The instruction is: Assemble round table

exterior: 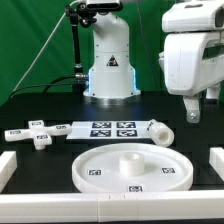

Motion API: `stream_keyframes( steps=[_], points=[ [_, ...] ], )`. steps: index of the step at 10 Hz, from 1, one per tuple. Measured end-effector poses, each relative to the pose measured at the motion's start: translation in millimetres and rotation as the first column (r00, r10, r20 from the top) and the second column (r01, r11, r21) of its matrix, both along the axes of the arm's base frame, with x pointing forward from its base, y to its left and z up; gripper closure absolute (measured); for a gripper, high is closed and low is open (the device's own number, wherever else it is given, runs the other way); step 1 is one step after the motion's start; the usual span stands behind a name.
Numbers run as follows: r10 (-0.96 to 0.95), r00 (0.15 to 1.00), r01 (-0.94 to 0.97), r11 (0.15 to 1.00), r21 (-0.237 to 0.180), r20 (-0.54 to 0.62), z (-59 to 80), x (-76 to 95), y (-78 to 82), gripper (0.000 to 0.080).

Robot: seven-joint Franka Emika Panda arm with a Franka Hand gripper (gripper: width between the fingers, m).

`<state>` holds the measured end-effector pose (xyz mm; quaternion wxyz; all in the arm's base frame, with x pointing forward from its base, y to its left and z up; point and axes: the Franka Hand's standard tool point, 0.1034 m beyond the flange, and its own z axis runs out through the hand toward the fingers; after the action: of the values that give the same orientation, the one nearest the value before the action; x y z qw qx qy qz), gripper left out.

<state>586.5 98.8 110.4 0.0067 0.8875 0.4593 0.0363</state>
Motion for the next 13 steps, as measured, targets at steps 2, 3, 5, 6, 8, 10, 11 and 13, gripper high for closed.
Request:
stream_keyframes(
  steps=[2, 3, 5, 6, 8, 10, 11, 13],
  points=[
    [0.000, 1.000, 0.000, 1.000, 0.000, 0.000, 0.0, 0.0, 0.0, 0.0150],
    [-0.001, 1.000, 0.001, 1.000, 0.000, 0.000, 0.0, 0.0, -0.1, 0.0150],
    [-0.001, 1.000, 0.001, 1.000, 0.000, 0.000, 0.0, 0.0, -0.3, 0.0150],
    [0.050, 0.999, -0.050, 0.999, -0.003, 0.005, -2.3, -0.7, -5.8, 0.0150],
    [0.114, 0.993, -0.114, 0.993, -0.017, -0.004, -19.5, -12.5, -48.7, 0.0150],
    [0.187, 0.982, -0.187, 0.982, -0.025, 0.009, -40.9, -15.0, -86.3, 0.0150],
    [0.206, 0.978, -0.206, 0.978, -0.025, 0.000, -48.6, -14.0, -101.8, 0.0150],
    [0.195, 0.981, -0.195, 0.981, -0.023, 0.000, -49.0, -13.6, -101.7, 0.0150]
  ],
)
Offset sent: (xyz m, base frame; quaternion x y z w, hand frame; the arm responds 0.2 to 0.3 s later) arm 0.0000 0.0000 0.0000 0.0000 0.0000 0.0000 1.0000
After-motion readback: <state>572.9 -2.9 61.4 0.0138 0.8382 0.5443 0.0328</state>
